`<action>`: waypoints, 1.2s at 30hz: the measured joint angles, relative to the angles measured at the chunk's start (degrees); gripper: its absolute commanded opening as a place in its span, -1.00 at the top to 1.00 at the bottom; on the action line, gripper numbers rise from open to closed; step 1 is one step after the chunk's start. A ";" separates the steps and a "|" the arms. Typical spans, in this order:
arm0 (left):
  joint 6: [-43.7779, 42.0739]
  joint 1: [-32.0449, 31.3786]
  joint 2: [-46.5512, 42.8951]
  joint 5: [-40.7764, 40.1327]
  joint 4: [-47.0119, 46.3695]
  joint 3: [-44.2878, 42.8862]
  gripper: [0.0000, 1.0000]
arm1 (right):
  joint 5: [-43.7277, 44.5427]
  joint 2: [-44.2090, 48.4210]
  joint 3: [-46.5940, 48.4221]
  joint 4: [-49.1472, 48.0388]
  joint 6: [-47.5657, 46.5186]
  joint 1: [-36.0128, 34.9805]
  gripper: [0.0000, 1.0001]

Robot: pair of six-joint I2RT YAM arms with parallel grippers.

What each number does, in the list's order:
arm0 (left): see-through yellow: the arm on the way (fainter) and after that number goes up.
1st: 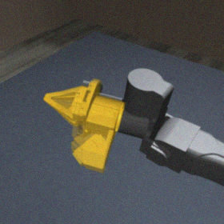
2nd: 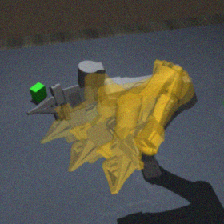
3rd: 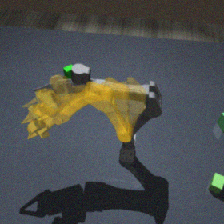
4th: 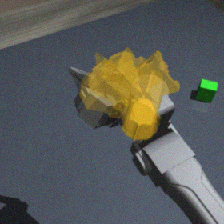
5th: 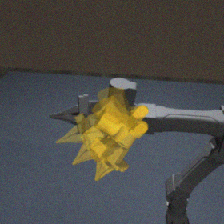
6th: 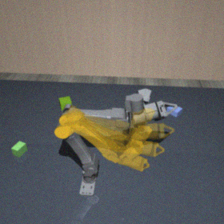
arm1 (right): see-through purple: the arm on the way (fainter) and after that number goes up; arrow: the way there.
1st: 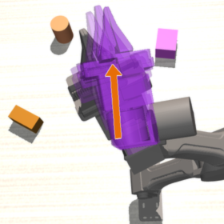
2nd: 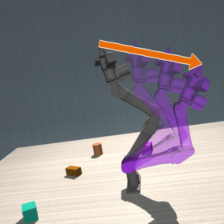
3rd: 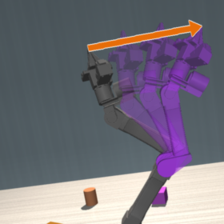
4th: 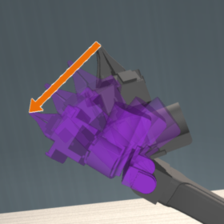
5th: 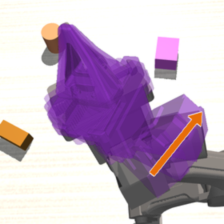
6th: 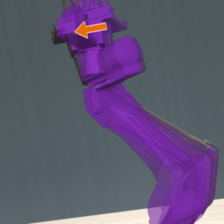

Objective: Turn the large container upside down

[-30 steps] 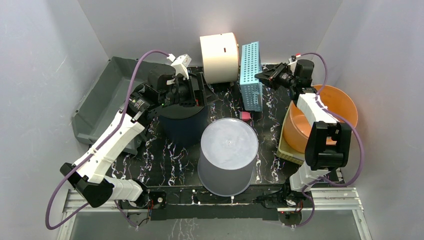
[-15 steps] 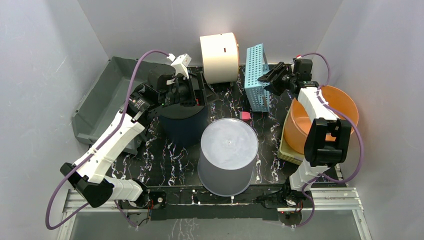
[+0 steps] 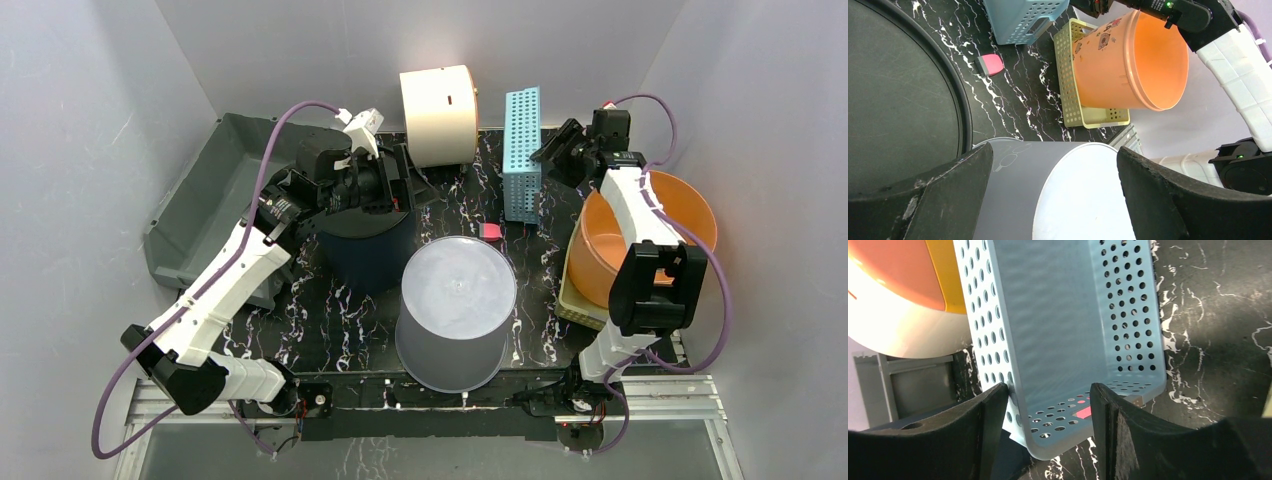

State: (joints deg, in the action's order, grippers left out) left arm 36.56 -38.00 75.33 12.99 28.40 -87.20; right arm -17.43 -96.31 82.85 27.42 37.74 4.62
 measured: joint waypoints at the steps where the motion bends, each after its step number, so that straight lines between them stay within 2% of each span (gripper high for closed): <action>1: 0.11 0.02 0.00 0.09 -0.09 0.00 -0.87 | 0.70 0.24 0.04 0.33 -0.22 0.00 -0.21; 9: 0.61 0.02 0.02 1.03 -0.46 0.00 -0.87 | 4.02 0.37 4.02 3.26 -3.04 -0.13 -0.60; 12: 0.79 0.02 0.11 1.22 -1.05 0.00 -0.87 | 6.34 0.35 7.19 5.53 -5.35 -0.87 -0.88; 14: 0.83 0.02 0.17 1.31 -1.27 0.00 -0.87 | 9.14 0.22 10.27 7.85 -7.39 -1.92 -0.95; 17: 0.96 0.00 0.35 1.42 -1.36 0.00 -0.87 | 14.56 -1.09 17.44 11.74 -11.10 -5.92 -0.95; 19: 0.96 0.02 0.46 1.42 -1.33 0.00 -0.87 | 18.53 -2.58 22.23 13.79 -13.40 -9.75 -0.86; 23: 0.94 0.02 0.50 1.31 -1.29 0.00 -0.87 | 24.72 -4.96 26.58 15.28 -17.16 -16.87 -0.45; 25: 0.94 0.00 0.50 1.18 -1.25 0.00 -0.87 | 26.18 -5.68 26.58 16.50 -18.32 -19.12 -0.36; 28: 0.96 0.00 0.50 1.01 -1.14 0.00 -0.87 | 28.55 -6.73 26.51 18.14 -19.54 -19.52 -0.34; 36: 0.98 0.02 0.48 0.96 -0.98 0.24 -0.87 | 34.47 -10.10 26.51 19.52 -21.79 -18.10 -0.47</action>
State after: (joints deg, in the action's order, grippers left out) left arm 37.54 -37.98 75.81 13.96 27.42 -86.96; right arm 17.04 -106.41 109.36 46.94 15.94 -13.47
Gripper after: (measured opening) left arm 0.935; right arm 0.721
